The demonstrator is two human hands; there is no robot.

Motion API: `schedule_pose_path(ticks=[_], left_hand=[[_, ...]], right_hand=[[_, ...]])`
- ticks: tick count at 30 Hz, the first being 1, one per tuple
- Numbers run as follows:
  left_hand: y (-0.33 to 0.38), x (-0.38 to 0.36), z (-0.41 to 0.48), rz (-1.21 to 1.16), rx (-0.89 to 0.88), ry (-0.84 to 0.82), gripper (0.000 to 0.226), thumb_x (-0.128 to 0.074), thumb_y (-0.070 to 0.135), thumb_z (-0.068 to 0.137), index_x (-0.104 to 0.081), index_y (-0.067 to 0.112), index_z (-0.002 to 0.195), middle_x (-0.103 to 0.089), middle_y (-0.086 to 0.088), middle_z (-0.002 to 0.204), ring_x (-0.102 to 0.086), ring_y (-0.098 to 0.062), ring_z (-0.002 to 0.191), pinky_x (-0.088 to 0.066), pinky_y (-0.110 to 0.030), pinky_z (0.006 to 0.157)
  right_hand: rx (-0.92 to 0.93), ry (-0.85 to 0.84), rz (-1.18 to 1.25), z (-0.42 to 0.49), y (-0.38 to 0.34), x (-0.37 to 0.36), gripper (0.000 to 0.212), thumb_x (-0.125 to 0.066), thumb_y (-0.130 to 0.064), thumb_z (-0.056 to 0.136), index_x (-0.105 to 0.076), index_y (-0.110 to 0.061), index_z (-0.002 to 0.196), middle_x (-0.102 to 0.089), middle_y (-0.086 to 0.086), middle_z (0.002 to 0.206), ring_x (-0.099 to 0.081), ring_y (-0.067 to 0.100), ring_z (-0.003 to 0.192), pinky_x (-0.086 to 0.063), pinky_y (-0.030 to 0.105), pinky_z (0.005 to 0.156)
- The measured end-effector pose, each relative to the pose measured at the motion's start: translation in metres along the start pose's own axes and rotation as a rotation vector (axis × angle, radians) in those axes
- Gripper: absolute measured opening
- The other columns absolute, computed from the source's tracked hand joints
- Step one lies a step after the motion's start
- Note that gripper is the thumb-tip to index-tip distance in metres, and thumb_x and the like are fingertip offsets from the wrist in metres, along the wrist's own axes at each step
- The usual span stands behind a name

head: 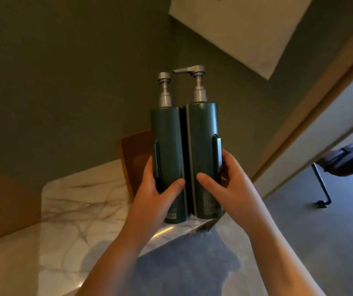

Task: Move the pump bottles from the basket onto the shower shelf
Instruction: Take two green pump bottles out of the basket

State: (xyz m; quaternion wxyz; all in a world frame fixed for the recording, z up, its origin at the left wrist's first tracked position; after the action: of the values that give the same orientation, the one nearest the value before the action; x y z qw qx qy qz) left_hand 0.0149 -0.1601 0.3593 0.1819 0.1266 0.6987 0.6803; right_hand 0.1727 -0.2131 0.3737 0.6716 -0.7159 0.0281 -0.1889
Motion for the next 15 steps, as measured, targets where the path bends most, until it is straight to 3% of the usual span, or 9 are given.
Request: schedule_pose_path(ticks=[3, 7, 15], left_hand=[[0.015, -0.006, -0.005, -0.013, -0.035, -0.166, 0.054, -0.068, 0.040, 0.072, -0.043, 0.060, 0.115, -0.061, 0.029, 0.110, -0.058, 0.007, 0.102, -0.048, -0.008, 0.068], [0.023, 0.005, -0.019, 0.009, -0.030, -0.355, 0.054, -0.069, 0.040, 0.072, -0.044, 0.065, 0.114, -0.060, 0.030, 0.113, -0.057, 0.007, 0.105, -0.047, -0.008, 0.073], [-0.015, 0.014, -0.063, 0.027, 0.108, -0.638, 0.064, -0.071, 0.037, 0.068, -0.043, 0.057, 0.122, -0.061, 0.026, 0.116, -0.058, 0.003, 0.107, -0.049, -0.010, 0.073]], right_hand=[[-0.007, 0.125, -0.022, -0.032, -0.014, 0.002, 0.067, -0.069, -0.045, 0.072, -0.038, -0.038, 0.131, -0.061, -0.027, 0.106, -0.059, -0.010, 0.099, -0.052, 0.010, 0.074], [-0.082, 0.280, -0.003, -0.073, -0.017, -0.020, 0.070, -0.068, -0.053, 0.070, -0.038, -0.039, 0.132, -0.061, -0.022, 0.112, -0.059, -0.006, 0.102, -0.055, 0.021, 0.082], [-0.189, 0.570, 0.099, -0.164, 0.011, -0.064, 0.056, -0.070, -0.039, 0.079, -0.045, -0.034, 0.129, -0.063, -0.012, 0.116, -0.061, 0.005, 0.106, -0.055, 0.037, 0.087]])
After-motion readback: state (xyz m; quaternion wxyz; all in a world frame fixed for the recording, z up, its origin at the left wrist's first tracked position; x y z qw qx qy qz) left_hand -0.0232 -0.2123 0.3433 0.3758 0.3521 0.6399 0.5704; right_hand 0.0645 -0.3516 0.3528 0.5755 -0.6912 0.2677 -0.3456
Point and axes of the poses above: each hand's wrist, its own z-axis towards the middle knuckle, its own x-axis out of the back of the hand, y = z × x, the point moved 5 cm from there along z, towards the middle knuckle
